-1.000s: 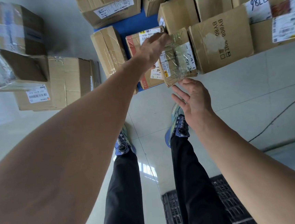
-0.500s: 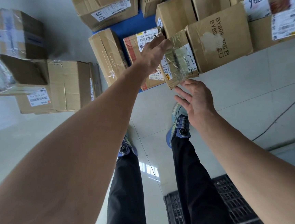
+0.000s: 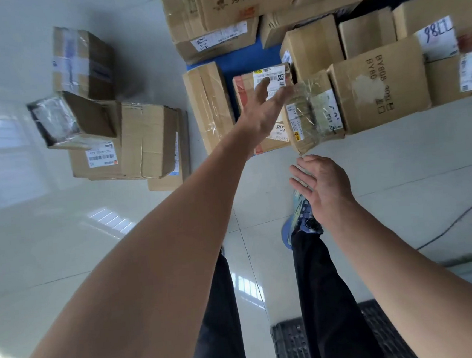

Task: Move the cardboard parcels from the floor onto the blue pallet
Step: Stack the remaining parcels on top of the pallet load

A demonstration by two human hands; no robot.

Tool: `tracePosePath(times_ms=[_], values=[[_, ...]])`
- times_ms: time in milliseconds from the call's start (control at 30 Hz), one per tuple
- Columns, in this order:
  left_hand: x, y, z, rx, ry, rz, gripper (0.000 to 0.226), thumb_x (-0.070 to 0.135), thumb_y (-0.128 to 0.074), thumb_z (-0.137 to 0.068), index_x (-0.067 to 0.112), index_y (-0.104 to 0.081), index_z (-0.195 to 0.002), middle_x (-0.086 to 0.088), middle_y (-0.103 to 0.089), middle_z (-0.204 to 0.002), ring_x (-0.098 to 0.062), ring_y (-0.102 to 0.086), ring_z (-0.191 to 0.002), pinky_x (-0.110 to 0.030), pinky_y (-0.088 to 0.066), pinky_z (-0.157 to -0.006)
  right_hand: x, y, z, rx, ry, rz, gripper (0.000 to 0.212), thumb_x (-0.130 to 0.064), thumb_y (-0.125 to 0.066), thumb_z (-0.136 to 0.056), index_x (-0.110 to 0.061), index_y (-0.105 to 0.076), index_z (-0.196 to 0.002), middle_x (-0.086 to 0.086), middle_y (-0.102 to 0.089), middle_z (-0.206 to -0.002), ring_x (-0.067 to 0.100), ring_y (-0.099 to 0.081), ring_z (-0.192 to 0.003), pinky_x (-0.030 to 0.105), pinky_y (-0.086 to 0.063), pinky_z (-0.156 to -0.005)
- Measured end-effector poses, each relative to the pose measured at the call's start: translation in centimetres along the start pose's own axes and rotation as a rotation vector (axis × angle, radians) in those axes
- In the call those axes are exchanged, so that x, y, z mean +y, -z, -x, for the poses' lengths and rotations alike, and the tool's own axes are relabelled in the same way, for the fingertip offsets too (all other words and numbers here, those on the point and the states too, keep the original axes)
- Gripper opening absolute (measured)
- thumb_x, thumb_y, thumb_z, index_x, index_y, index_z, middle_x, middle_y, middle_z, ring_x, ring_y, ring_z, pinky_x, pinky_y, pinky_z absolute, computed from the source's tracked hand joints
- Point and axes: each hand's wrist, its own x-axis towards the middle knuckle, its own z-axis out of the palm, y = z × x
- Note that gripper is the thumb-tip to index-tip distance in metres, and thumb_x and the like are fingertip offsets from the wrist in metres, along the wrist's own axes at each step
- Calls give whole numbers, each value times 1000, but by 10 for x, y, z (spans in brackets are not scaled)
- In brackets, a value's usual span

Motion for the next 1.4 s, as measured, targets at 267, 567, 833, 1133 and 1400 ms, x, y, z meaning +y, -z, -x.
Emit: tracePosePath(times_ms=[267, 567, 833, 1133, 1400], values=[[-18, 92, 86, 154, -68, 68, 74, 46, -58, -94, 20, -33, -159, -8, -50, -152, -26, -54, -132, -49, -45, -110, 24, -72, 34, -176, 29, 181, 19, -9, -54, -102, -12, -68, -114, 8, -72, -124, 17, -75, -103, 31, -61, -82], [-92, 195, 124, 431, 99, 211, 82, 55, -55, -79, 17, -45, -151, -11, -55, -145, -28, -54, -131, -53, -44, -112, 51, -187, 48, -273, 85, 393, 15, -13, -57, -101, -23, -67, -108, 2, -69, -122, 16, -69, -113, 42, -59, -98], [-156, 217, 90, 555, 286, 430, 66, 38, -54, -97, 18, -34, -157, -10, -41, -150, -37, -51, -125, -53, -43, -111, 46, -272, 5, -274, 295, 757, 43, -14, -57, -98, -17, -60, -141, 1, -57, -134, 21, -53, -127, 45, -49, -110], [-179, 217, 55, 452, 397, 756, 29, 43, -56, -95, 22, -58, -115, 0, -56, -117, -19, -56, -97, -37, -48, -89, 46, -305, -35, -330, 355, 1033, 57, -17, -48, -103, -21, -39, -158, 0, -38, -164, 22, -37, -149, 41, -34, -121], [-166, 219, 92, 481, 298, 760, 27, 44, -57, -95, 32, -59, -119, 2, -63, -133, -18, -65, -115, -41, -50, -94, 36, -268, 16, -245, 440, 929, 41, -9, -52, -95, 11, -51, -131, 30, -53, -138, 45, -49, -129, 60, -38, -111]])
